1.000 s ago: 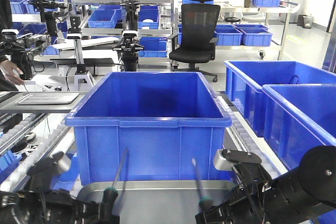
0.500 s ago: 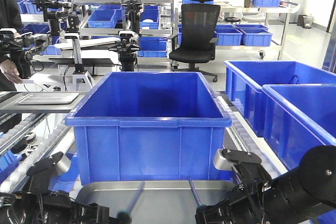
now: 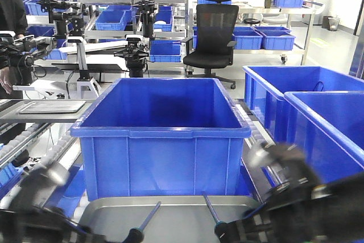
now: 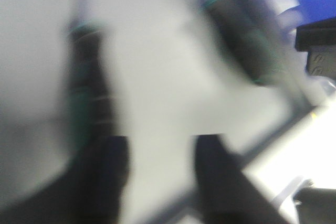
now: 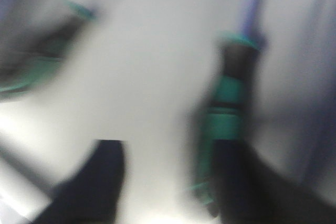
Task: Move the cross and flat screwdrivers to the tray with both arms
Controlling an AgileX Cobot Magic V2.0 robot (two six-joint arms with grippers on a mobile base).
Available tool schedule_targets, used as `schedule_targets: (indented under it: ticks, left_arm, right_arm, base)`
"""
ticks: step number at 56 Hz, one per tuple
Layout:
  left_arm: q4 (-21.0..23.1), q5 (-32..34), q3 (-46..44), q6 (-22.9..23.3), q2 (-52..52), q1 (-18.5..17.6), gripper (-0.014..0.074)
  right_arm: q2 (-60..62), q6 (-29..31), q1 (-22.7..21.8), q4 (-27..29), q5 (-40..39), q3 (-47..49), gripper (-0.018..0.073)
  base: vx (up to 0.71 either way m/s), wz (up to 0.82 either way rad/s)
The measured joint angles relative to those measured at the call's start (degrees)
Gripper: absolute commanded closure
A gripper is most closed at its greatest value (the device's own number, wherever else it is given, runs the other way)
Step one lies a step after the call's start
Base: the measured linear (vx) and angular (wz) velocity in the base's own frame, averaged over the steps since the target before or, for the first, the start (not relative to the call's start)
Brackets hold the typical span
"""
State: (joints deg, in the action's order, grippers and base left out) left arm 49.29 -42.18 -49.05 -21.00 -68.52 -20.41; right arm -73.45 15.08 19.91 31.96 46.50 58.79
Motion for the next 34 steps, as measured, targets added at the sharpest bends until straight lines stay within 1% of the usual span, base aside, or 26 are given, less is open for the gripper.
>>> schedule_targets:
  ticks: [6,10,12,18,21,23,26,29,34]
  left_arm:
    - [-0.82,0.65,0.0,-0.54,7.1,0.0,0.0608]
    - [-2.93,1.72,0.0,-0.6,13.3,0.0,0.0604]
    - [-5.0,2.26,0.0,-0.74,16.31,0.0,0.0603]
    - [-14.02,2.8,0.16,-0.74,24.12,0.0,0.0599]
    - [-18.6,3.08,1.03,-0.45,27.52,0.0,0.0599]
    - [-20.83,3.21,1.99,-0.09,29.88,0.0,0.0596]
    - [-22.64,3.87,4.46,0.38,32.88,0.0,0.0596]
    - [-23.48,5.29,7.17,0.52,34.91,0.0,0.0596]
    - [-23.95,10.45,12.35,0.52,36.8,0.0,0.0596]
  right_arm:
    - [8.67,0.0,0.0,-1.45,0.63,0.0,0.0566]
    - [14.77,0.0,0.0,-3.72,0.97,0.0,0.0573]
    - [17.59,0.0,0.0,-5.3,1.15,0.0,0.0571]
    - [28.04,0.0,0.0,-12.72,-0.41,-1.8,0.057]
    - [33.3,0.0,0.0,-15.59,-2.18,-5.02,0.057]
    - [37.5,0.0,0.0,-17.25,-3.69,-7.38,0.057]
    - [43.69,0.0,0.0,-18.45,-6.28,-12.76,0.057]
    - [49.36,0.0,0.0,-18.89,-9.24,-17.18,0.057]
    - [56.43,0.0,0.0,-19.09,-14.96,-24.65,0.057]
  base:
    - [0.0,0.0]
    - [0.0,0.0]
    - [0.0,0.0]
    - [0.0,0.0]
    - [0.0,0.0]
    - [0.0,0.0]
    - [0.0,0.0]
    - [0.0,0.0]
    - [0.0,0.0]
